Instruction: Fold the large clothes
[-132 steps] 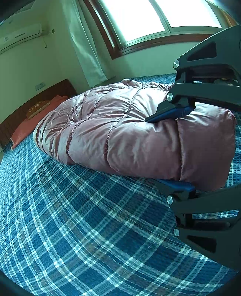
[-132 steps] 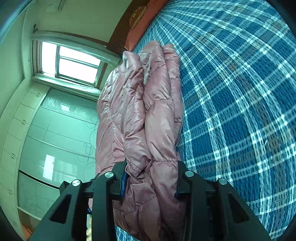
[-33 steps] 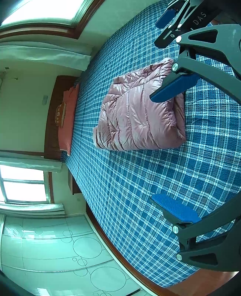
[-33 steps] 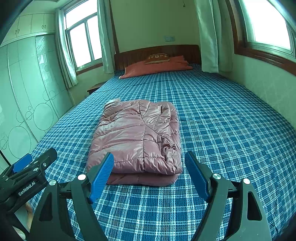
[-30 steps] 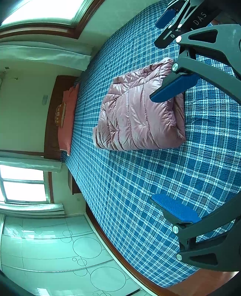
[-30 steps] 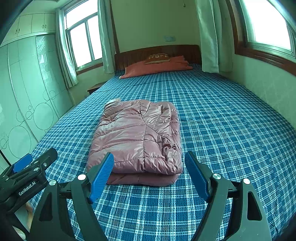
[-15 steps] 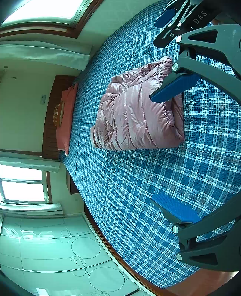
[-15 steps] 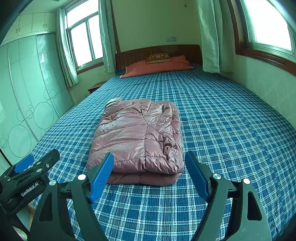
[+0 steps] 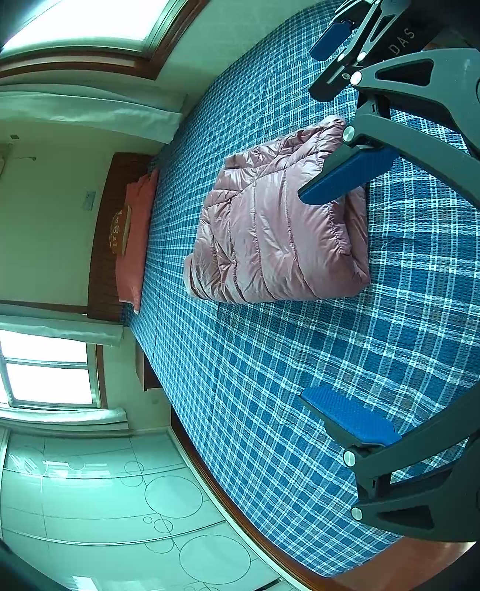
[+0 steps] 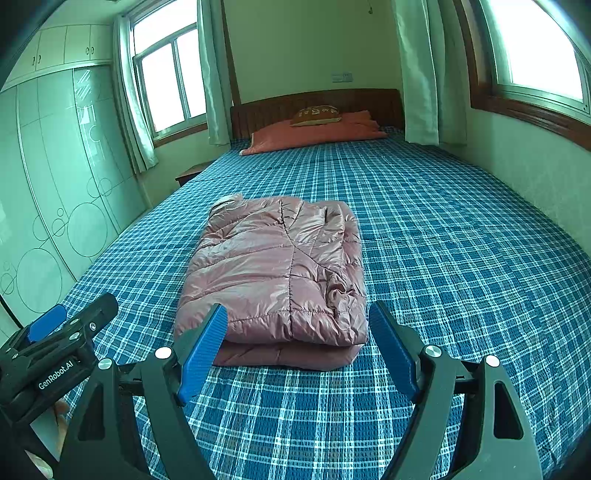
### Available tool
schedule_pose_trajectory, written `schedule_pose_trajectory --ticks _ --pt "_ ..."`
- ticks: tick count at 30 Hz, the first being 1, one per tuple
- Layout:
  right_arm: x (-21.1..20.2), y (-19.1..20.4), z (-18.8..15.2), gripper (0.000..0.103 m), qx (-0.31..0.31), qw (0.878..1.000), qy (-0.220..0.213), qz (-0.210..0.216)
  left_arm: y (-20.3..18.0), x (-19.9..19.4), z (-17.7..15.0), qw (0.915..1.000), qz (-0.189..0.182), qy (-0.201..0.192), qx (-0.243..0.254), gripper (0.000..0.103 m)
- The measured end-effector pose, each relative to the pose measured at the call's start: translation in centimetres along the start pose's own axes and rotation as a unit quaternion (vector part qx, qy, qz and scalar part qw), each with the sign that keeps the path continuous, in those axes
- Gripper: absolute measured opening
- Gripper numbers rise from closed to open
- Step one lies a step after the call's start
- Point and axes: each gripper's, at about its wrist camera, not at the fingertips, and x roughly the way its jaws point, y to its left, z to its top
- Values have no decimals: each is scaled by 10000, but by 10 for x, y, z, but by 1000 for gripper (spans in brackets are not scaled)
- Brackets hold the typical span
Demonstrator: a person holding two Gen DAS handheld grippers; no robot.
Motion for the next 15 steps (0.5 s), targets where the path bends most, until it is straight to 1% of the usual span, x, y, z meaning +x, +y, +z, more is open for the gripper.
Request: schedule_pose_trajectory --ticks 6,9,15 --pt "0 0 0 78 -10 10000 -20 -3 -1 -1 4 10000 -44 -85 14 99" --pt "0 0 0 78 -13 10000 -12 -3 -2 0 5 9999 112 -101 56 99" --pt "2 1 -1 78 -32 10000 14 2 2 3 5 10000 9 -47 -43 99"
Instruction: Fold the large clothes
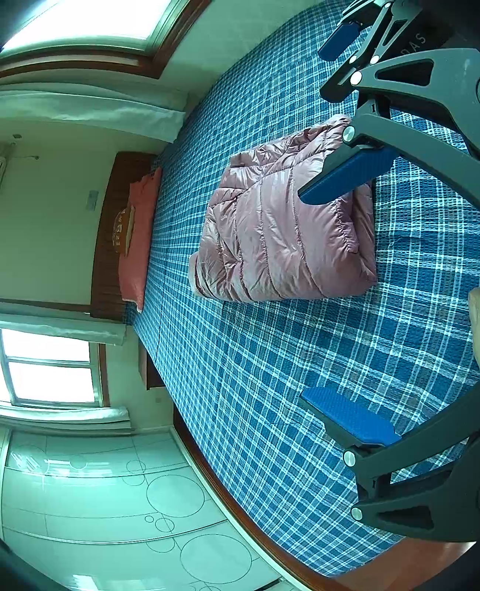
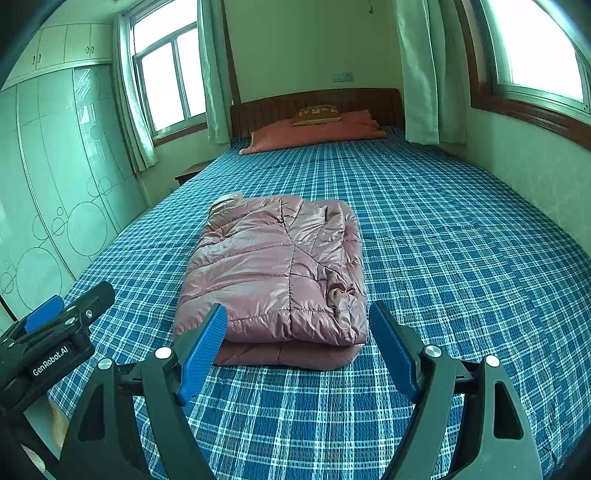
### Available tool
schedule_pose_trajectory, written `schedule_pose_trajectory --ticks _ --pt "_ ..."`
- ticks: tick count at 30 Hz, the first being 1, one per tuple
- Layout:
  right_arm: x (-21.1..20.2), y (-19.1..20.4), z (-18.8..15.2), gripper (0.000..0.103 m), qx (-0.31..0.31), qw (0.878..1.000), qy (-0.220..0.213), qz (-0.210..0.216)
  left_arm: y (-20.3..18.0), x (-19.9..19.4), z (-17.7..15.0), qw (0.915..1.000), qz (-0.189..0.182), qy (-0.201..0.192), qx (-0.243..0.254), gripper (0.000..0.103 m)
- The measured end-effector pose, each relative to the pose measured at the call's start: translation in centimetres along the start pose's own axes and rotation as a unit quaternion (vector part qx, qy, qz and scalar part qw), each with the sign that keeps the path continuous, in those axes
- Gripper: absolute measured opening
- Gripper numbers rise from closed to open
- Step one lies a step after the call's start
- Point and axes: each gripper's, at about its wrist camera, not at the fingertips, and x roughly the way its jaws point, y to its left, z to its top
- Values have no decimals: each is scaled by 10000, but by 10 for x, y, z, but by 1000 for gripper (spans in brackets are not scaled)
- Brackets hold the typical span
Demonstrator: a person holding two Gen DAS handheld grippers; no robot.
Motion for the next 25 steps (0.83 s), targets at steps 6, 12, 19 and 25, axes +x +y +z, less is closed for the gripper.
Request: schedule_pose_trajectory --ticks 6,12,19,25 --pt "3 0 -1 78 1 10000 35 -4 -4 0 -1 9998 -13 -75 165 101" --pt "7 -2 -3 78 0 10000 72 0 -6 4 -3 9999 -51 -44 110 101" --pt "13 -5 -5 78 5 9999 114 14 -8 13 -5 9999 -63 78 105 101" --pt "21 -14 -5 78 53 9999 162 -14 2 37 -9 9995 -66 298 74 101"
